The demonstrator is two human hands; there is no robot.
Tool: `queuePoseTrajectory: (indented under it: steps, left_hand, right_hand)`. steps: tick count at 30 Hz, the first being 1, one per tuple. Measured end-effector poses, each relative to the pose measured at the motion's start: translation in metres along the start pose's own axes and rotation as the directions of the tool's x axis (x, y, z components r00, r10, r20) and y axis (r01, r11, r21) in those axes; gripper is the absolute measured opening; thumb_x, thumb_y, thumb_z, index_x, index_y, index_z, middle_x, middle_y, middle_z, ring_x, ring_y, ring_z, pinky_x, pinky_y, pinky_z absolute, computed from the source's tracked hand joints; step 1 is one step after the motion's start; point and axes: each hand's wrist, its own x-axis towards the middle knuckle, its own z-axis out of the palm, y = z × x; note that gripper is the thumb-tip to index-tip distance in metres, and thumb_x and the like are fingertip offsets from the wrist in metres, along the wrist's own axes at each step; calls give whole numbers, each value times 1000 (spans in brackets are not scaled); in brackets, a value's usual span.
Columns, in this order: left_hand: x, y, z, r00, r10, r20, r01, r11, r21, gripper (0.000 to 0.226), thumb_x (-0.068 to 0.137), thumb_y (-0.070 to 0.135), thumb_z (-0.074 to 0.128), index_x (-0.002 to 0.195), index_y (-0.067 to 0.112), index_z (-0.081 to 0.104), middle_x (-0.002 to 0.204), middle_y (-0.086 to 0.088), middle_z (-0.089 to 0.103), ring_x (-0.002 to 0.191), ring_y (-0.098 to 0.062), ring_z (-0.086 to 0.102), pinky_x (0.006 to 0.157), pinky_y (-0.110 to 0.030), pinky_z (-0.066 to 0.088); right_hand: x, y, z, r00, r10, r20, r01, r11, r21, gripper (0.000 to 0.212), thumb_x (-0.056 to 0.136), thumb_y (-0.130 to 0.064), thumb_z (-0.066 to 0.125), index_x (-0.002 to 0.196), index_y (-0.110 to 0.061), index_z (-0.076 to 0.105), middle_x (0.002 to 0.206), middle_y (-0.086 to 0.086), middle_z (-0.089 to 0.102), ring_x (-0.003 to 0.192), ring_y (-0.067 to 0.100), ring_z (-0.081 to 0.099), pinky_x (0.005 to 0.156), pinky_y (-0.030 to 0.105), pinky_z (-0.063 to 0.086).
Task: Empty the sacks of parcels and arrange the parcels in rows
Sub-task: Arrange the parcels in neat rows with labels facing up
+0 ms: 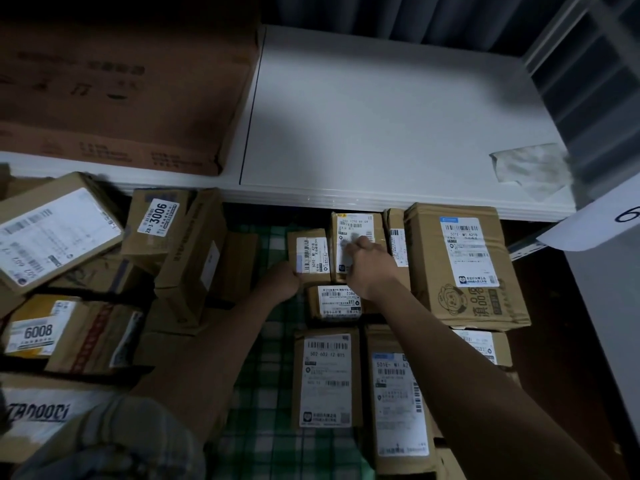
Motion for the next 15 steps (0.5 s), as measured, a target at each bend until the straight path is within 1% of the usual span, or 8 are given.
queuePoseTrajectory:
  steps: [3, 7, 8, 9, 11, 12, 13, 15]
  left_hand:
    - [-17, 7, -5, 999, 24, 41, -25, 1000, 15, 33, 99, 7, 42, 129, 6, 56, 127, -15, 59, 111, -27, 56, 83, -24, 38]
    - [-45, 14, -18, 992, 116, 59, -118, 992, 34, 33, 100, 7, 41, 129, 5, 55, 130, -15, 58, 115, -26, 55, 86, -24, 37]
    - [-52, 15, -22, 988, 145, 52, -147, 989, 32, 32, 100, 7, 42, 128, 7, 56, 129, -14, 58, 112, -25, 57, 86, -24, 39]
    - [-58, 17, -25, 983, 181, 40, -182, 983, 34, 31, 99, 8, 43, 127, 8, 58, 127, -12, 60, 105, -21, 58, 82, -23, 42]
    - [-78, 16, -36, 963, 263, -51, -255, 959, 126, 27, 99, 9, 43, 120, 7, 60, 118, -10, 61, 87, -12, 54, 67, -16, 40]
    - [-85, 15, -42, 941, 312, -134, -278, 935, 222, 26, 99, 9, 42, 117, 5, 60, 116, -11, 60, 84, -11, 51, 65, -16, 40]
    - [-92, 12, -49, 901, 364, -236, -278, 903, 328, 27, 98, 10, 41, 117, 4, 59, 116, -11, 58, 88, -13, 51, 72, -21, 43]
    - [-103, 2, -67, 780, 458, -427, -225, 841, 492, 30, 96, 16, 45, 123, 9, 58, 123, -10, 55, 109, -24, 50, 91, -35, 44]
  right_hand:
    - [-2, -4, -2, 1000, 9, 5, -9, 1000, -25, 63, 94, -19, 51, 151, -15, 24, 155, 9, 25, 138, 31, 33, 106, 36, 37]
    - [-6, -8, -5, 1000, 17, 26, -17, 1000, 14, 64, 95, -20, 51, 151, -13, 23, 156, 11, 23, 139, 31, 31, 108, 39, 35]
    - [-7, -10, -6, 999, 23, 36, -24, 1000, 16, 63, 95, -20, 51, 151, -13, 23, 156, 10, 22, 139, 31, 31, 108, 40, 35]
    - [-7, -9, -6, 998, 40, 48, -40, 999, 7, 64, 95, -20, 51, 151, -13, 23, 156, 10, 22, 139, 31, 31, 108, 40, 35]
    - [-10, -15, -8, 995, 70, 71, -66, 996, -59, 66, 93, -22, 53, 151, -13, 23, 155, 10, 24, 140, 31, 29, 109, 42, 34]
    - [-12, -18, -9, 993, 88, 75, -80, 991, -106, 67, 92, -24, 54, 151, -12, 23, 155, 12, 25, 141, 31, 27, 110, 43, 32]
    - [-14, -23, -10, 993, 97, 71, -86, 985, -151, 68, 92, -25, 53, 151, -11, 22, 154, 14, 25, 142, 33, 24, 112, 44, 30]
    - [-17, -36, -13, 998, 57, 27, -52, 984, -170, 66, 93, -26, 52, 150, -9, 25, 152, 17, 27, 141, 35, 24, 111, 45, 30]
